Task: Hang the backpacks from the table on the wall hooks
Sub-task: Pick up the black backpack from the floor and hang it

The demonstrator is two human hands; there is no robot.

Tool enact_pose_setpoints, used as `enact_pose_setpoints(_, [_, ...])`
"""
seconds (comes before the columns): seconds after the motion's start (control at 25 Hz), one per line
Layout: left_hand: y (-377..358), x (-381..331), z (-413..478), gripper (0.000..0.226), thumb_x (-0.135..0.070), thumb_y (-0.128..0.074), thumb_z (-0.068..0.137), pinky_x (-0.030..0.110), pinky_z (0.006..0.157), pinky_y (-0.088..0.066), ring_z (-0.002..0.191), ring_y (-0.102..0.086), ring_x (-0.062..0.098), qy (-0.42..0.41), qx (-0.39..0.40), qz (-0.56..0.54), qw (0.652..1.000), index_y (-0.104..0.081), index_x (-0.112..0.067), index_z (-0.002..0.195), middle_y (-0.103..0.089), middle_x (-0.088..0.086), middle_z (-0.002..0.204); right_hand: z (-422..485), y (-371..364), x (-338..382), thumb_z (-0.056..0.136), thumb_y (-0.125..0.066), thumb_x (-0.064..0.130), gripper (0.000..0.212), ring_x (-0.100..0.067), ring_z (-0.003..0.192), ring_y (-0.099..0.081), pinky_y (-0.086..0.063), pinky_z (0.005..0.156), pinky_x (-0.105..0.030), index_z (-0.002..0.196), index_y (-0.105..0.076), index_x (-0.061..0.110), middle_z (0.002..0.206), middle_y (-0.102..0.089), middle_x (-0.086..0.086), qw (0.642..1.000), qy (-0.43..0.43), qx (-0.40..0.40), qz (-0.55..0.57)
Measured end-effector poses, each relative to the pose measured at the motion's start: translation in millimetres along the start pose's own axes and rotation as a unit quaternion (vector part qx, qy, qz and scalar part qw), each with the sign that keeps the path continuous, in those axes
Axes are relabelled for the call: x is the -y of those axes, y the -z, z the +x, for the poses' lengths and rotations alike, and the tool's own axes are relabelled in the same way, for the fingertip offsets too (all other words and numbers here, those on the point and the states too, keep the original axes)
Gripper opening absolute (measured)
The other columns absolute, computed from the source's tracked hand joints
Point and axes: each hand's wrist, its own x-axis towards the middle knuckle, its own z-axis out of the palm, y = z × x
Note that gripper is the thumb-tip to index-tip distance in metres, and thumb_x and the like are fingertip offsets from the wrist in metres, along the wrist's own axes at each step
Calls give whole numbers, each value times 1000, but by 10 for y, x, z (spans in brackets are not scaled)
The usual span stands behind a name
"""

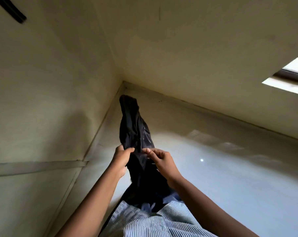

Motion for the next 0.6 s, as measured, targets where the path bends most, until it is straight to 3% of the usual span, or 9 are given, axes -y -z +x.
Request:
enact_pose_setpoints(0.08, [31,28,-105,29,0,-52,88,33,77,-48,92,-61,26,-57,19,22,998,-58,0,116,-65,16,104,-6,44,99,90,-57,23,19,-4,70,-61,-51,70,-16,102,-67,12,88,-68,-4,995,-8,-48,90])
enact_pose_setpoints(0.2, [-29,34,-376,28,-1,-53,89,34,90,-47,99,-63,22,-143,73,94,982,-61,-5,115,-67,10,105,164,192,294,74,-69,50,64,-10,106,-61,-48,97,-29,127,-55,17,118,-63,-1,993,-12,-86,79])
enact_pose_setpoints(0.28, [-81,29,-499,27,-3,-54,90,31,89,-47,100,-63,20,-162,121,130,971,-62,-7,115,-68,7,106,280,217,469,59,-69,69,83,-14,113,-60,-47,102,-34,125,-55,21,123,-62,1,994,-46,-80,55])
enact_pose_setpoints(0.32, [-94,-13,-536,25,-3,-54,90,31,90,-47,102,-63,20,-164,134,135,968,-63,-9,113,-68,7,107,355,243,540,55,-68,73,79,-14,105,-63,-49,96,-32,112,-62,19,114,-66,1,994,-48,-99,26])
enact_pose_setpoints(0.36, [-102,-80,-560,25,-3,-54,90,32,92,-47,104,-63,21,-165,142,132,967,-63,-11,111,-68,7,109,413,271,610,58,-67,72,64,-14,88,-64,-50,84,-28,88,-65,16,94,-68,-1,992,-37,-123,-20])
enact_pose_setpoints(0.4, [-90,-147,-556,25,-3,-54,89,32,94,-47,106,-63,22,-164,145,127,967,-63,-12,110,-68,7,109,442,295,682,67,-67,64,52,-14,68,-56,-44,68,-25,63,-55,14,71,-60,-2,987,-18,-149,-63])
enact_pose_setpoints(0.44, [-67,-218,-552,26,-2,-55,89,29,92,-48,106,-63,21,-160,154,127,967,-63,-11,112,-68,6,109,478,325,725,75,-66,54,51,-15,58,-45,-37,59,-28,53,-43,14,60,-48,-3,981,11,-172,-92])
enact_pose_setpoints(0.52, [-18,-356,-567,30,-10,-59,88,18,85,-48,106,-64,15,-135,207,139,959,-61,-8,118,-68,1,109,538,394,728,80,-65,42,47,-15,60,-45,-45,60,-32,54,-54,4,58,-49,-8,975,34,-193,-101])
enact_pose_setpoints(0.6, [18,-487,-545,53,-40,-64,82,11,85,-46,112,-61,5,-109,254,182,944,-55,-15,127,-64,-5,119,530,430,686,77,-68,41,51,-15,65,-51,-56,71,-40,76,-64,-10,65,-62,-14,977,28,-188,-97])
